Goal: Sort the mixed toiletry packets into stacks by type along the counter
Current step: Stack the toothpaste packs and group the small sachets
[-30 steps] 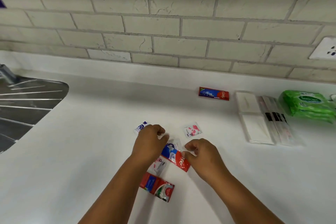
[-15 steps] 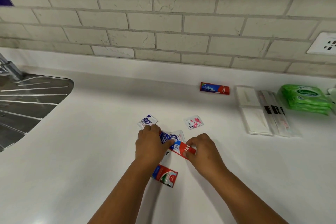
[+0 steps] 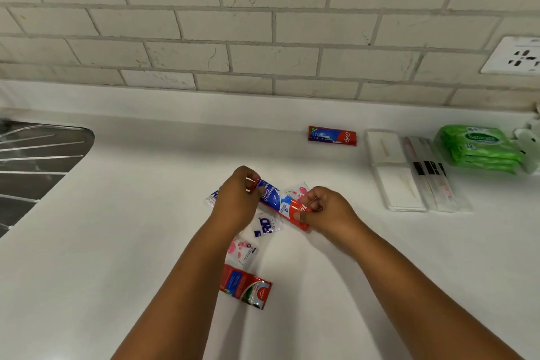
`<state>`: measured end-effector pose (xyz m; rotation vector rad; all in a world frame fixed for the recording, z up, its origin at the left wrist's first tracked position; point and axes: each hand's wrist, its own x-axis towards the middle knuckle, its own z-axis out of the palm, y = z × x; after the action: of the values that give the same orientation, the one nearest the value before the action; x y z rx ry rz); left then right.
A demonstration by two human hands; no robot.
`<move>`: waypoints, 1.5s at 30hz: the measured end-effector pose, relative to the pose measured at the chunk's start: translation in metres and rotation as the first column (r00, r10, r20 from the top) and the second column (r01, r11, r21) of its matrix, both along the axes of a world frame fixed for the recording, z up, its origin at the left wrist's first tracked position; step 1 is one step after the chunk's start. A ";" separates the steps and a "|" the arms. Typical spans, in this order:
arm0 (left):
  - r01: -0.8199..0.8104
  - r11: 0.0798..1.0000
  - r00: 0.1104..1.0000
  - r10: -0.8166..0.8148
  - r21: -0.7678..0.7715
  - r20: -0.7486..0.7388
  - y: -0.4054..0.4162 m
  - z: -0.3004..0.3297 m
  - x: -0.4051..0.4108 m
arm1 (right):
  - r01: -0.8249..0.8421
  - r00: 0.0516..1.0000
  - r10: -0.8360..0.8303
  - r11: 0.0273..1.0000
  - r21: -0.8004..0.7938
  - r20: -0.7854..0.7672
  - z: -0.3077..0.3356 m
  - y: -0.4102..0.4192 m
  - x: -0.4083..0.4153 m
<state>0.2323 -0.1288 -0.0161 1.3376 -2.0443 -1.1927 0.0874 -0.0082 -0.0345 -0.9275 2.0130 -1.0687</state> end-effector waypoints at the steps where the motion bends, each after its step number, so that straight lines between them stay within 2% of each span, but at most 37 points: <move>1: -0.009 1.000 0.999 0.010 0.025 -0.040 -0.006 0.003 -0.007 | 0.033 0.998 -0.032 0.999 -0.024 0.057 0.005 -0.003 -0.010; 4: 0.002 0.996 0.990 0.011 0.090 -0.142 -0.022 0.013 -0.032 | 0.162 0.973 -0.140 0.981 -0.110 0.185 0.017 -0.015 -0.043; 6: 0.041 0.995 0.984 -0.023 0.096 -0.179 -0.032 0.018 -0.053 | 0.252 0.957 -0.218 0.952 -0.175 0.191 0.020 -0.024 -0.067; 11: 0.107 0.994 0.991 -0.108 -0.012 -0.073 -0.057 0.016 -0.111 | 0.342 0.935 -0.355 0.917 -0.207 -0.026 0.021 -0.044 -0.120; 16: 0.077 0.996 0.993 -0.082 -0.052 -0.080 -0.085 0.009 -0.167 | 0.346 0.895 -0.389 0.915 -0.209 -0.217 0.018 -0.073 -0.165; 22: 0.057 0.992 0.997 -0.062 -0.110 -0.046 -0.110 -0.011 -0.212 | 0.291 0.846 -0.334 0.942 -0.164 -0.415 0.006 -0.103 -0.203; 25: 0.056 0.990 0.998 -0.059 -0.131 -0.018 -0.117 -0.020 -0.226 | 0.278 0.807 -0.244 0.960 -0.019 -0.538 0.002 -0.117 -0.215; 28: 0.078 0.983 0.997 -0.076 -0.165 0.015 -0.121 -0.030 -0.232 | 0.261 0.815 -0.120 0.949 0.175 -0.568 0.003 -0.127 -0.221; 30: 0.090 0.982 0.996 -0.085 -0.167 0.036 -0.123 -0.035 -0.233 | 0.253 0.797 -0.059 0.936 0.243 -0.601 0.000 -0.130 -0.222; 37: 0.083 0.980 0.995 -0.072 -0.178 0.067 -0.123 -0.041 -0.233 | 0.276 0.702 -0.108 0.952 0.129 -0.704 -0.020 -0.130 -0.216; 41: 0.079 0.980 0.994 -0.065 -0.181 0.083 -0.122 -0.040 -0.233 | 0.296 0.654 -0.056 0.937 0.187 -0.754 -0.018 -0.133 -0.215; 43: 0.080 0.980 0.994 -0.065 -0.183 0.088 -0.121 -0.039 -0.233 | 0.313 0.659 -0.052 0.926 0.211 -0.750 -0.016 -0.134 -0.213; 45: 0.077 0.979 0.995 -0.062 -0.190 0.084 -0.119 -0.035 -0.230 | 0.315 0.653 -0.082 0.933 0.172 -0.753 -0.015 -0.131 -0.211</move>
<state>0.0020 -0.2477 -0.0509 1.2474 -2.2146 -0.9550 -0.1232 -0.1392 -0.0492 -1.1001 2.9126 -0.4715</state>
